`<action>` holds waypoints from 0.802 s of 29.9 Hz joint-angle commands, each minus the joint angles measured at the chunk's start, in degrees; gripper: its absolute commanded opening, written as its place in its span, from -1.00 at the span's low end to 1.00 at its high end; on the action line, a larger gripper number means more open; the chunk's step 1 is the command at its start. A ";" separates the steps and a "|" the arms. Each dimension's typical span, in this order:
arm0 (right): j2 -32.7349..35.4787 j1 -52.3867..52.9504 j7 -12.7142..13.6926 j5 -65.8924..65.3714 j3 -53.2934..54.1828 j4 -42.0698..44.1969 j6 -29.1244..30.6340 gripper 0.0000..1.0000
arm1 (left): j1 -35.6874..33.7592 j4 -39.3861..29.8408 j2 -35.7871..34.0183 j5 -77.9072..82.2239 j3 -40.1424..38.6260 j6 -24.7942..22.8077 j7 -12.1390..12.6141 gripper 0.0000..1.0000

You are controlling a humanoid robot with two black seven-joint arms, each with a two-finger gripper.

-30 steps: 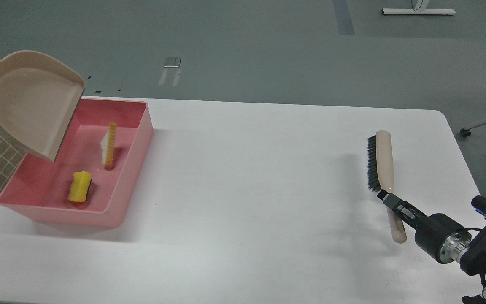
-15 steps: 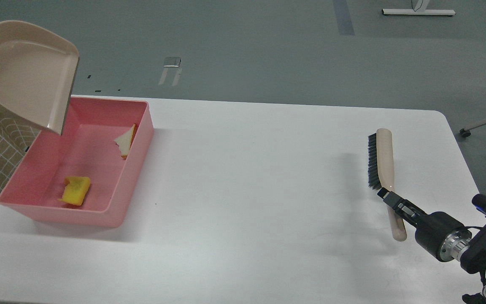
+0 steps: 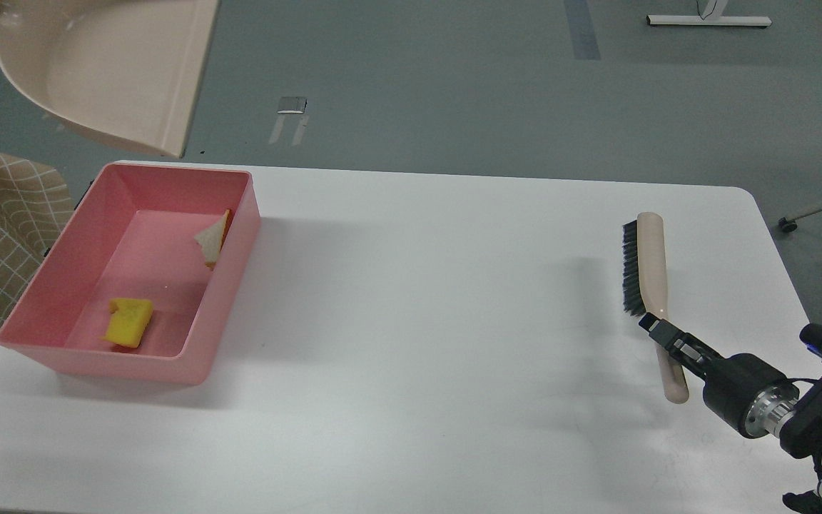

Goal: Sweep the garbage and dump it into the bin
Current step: 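Bring the empty dustpan back and lower it onto the table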

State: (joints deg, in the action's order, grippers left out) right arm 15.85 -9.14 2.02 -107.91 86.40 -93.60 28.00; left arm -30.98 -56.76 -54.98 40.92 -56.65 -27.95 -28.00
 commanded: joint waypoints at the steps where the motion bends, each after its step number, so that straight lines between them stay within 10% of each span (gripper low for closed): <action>1: 0.23 0.35 0.00 0.07 -0.01 -0.01 0.00 -0.49 | 0.13 -2.21 3.56 0.21 1.19 0.79 0.00 -1.00; 24: 0.15 1.14 -0.09 -0.02 -0.01 0.26 0.00 -0.49 | -0.92 -7.14 26.94 12.17 13.47 23.81 4.71 -1.00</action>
State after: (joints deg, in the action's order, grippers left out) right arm 16.01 -8.04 1.94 -107.84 86.43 -93.43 28.00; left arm -31.67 -63.34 -28.64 53.06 -48.23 -7.38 -23.41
